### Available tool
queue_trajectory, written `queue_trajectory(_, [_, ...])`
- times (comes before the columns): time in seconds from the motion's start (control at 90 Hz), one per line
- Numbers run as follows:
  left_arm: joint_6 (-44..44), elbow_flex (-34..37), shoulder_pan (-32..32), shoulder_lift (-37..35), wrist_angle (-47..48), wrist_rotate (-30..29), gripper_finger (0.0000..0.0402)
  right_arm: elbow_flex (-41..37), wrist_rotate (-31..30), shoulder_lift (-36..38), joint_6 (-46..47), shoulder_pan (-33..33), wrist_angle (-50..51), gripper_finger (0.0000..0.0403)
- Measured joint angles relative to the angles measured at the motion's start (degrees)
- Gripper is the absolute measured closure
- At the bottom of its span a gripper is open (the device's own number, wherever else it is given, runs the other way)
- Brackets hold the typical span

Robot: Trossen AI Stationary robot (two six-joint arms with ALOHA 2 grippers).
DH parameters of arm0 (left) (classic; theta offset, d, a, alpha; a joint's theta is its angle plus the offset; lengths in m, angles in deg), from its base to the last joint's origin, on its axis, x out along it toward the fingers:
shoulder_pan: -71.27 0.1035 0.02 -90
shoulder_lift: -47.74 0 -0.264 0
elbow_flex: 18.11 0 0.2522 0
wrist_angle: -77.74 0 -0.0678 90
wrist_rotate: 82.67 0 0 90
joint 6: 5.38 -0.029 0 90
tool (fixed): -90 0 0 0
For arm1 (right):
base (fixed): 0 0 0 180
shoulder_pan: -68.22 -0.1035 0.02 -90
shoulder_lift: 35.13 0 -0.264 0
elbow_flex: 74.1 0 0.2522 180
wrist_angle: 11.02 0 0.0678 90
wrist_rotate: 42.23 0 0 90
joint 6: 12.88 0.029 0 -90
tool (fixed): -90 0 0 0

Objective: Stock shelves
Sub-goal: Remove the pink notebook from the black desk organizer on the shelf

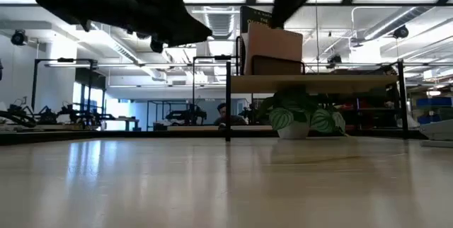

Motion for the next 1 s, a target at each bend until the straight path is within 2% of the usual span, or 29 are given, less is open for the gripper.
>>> queue_trajectory(0.211, [-1.4, 0.0, 0.0, 3.7, -7.6, -0.2, 0.0274, 0.0, -10.0, -0.4, -13.9, 0.2, -14.8, 0.0210])
queue_trajectory(0.311, [-1.4, 0.0, 0.0, 4.1, -8.0, -0.2, 0.0274, 0.0, -10.4, -0.6, -16.4, 0.6, -20.0, 0.0201])
queue_trajectory(0.511, [-1.4, 0.0, 0.0, 4.4, -8.0, -0.2, 0.0274, 0.0, -10.3, -0.7, -16.9, 1.0, -22.7, 0.0185])
queue_trajectory(0.644, [-1.4, 0.0, 0.0, 4.4, -7.5, -0.2, 0.0274, 0.0, -10.2, -0.7, -21.2, 1.2, -24.4, 0.0179])
queue_trajectory(0.878, [-2.0, 0.0, 0.0, 4.4, -7.8, -0.2, 0.0274, 0.0, -9.7, -0.6, -16.6, 4.2, -26.4, 0.0180])
queue_trajectory(1.0, [-2.5, 0.0, 0.0, 4.4, -8.6, -0.2, 0.0274, 0.0, -9.8, -0.6, -8.1, 6.5, -26.4, 0.0169])
